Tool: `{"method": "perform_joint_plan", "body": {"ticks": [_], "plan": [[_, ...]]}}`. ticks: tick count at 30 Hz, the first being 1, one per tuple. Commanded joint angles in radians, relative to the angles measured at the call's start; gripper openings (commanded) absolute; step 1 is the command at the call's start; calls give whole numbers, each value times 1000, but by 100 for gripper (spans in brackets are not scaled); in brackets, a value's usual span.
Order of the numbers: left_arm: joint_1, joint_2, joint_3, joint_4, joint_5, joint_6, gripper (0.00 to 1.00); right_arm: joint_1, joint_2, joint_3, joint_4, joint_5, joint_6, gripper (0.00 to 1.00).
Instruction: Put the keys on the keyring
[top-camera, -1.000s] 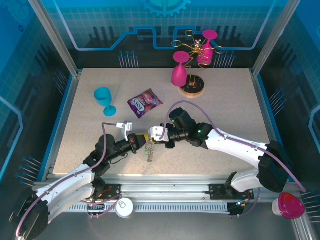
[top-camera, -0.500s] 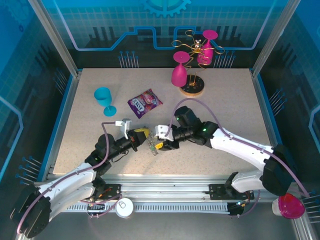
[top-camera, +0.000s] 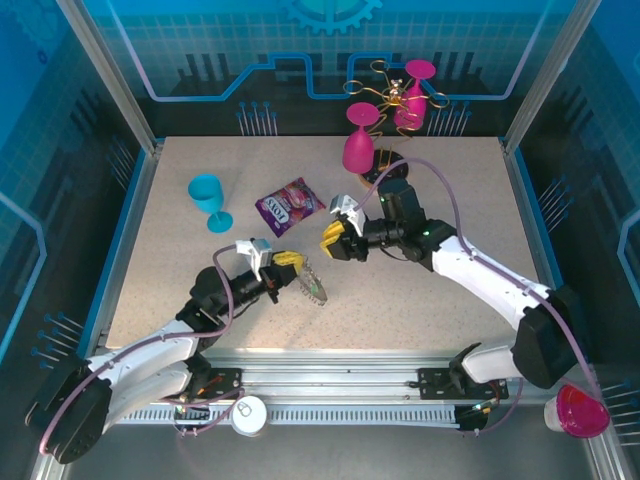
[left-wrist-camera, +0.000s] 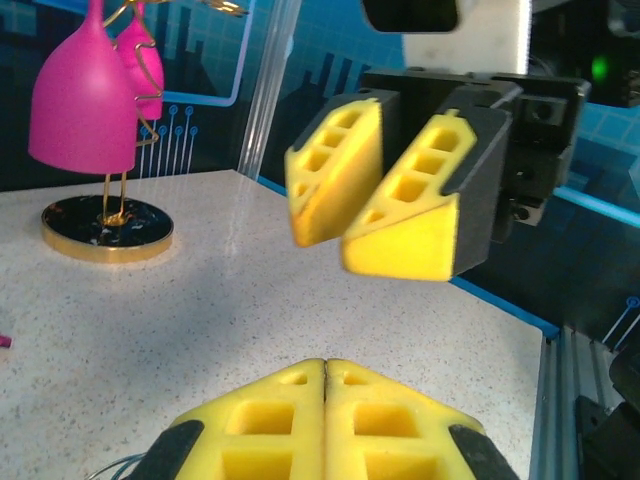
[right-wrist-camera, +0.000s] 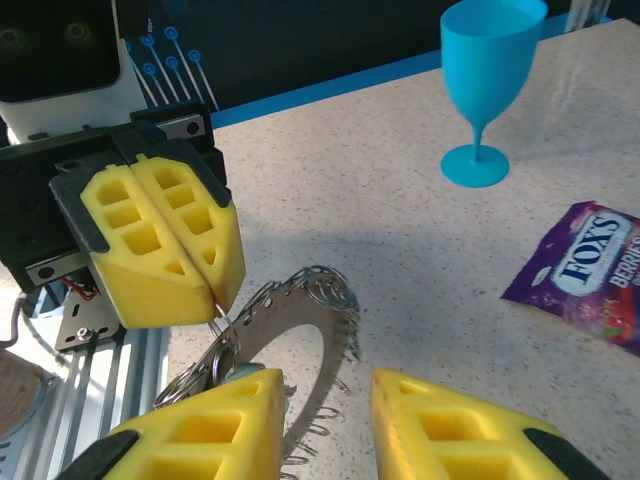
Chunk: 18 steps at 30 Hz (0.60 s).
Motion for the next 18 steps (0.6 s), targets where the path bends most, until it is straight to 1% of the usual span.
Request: {"method": "perform_joint_plan", "body": {"ticks": [1, 9, 18], "plan": [[4, 11, 6, 119, 56, 68, 0, -5, 25, 6, 70, -98, 6, 28], [4, 29, -9, 176, 74, 56, 0, -5, 90, 5, 46, -215, -64, 27], [5, 41, -7, 182, 80, 47, 0, -3, 83, -45, 101, -268, -99, 25]]}}
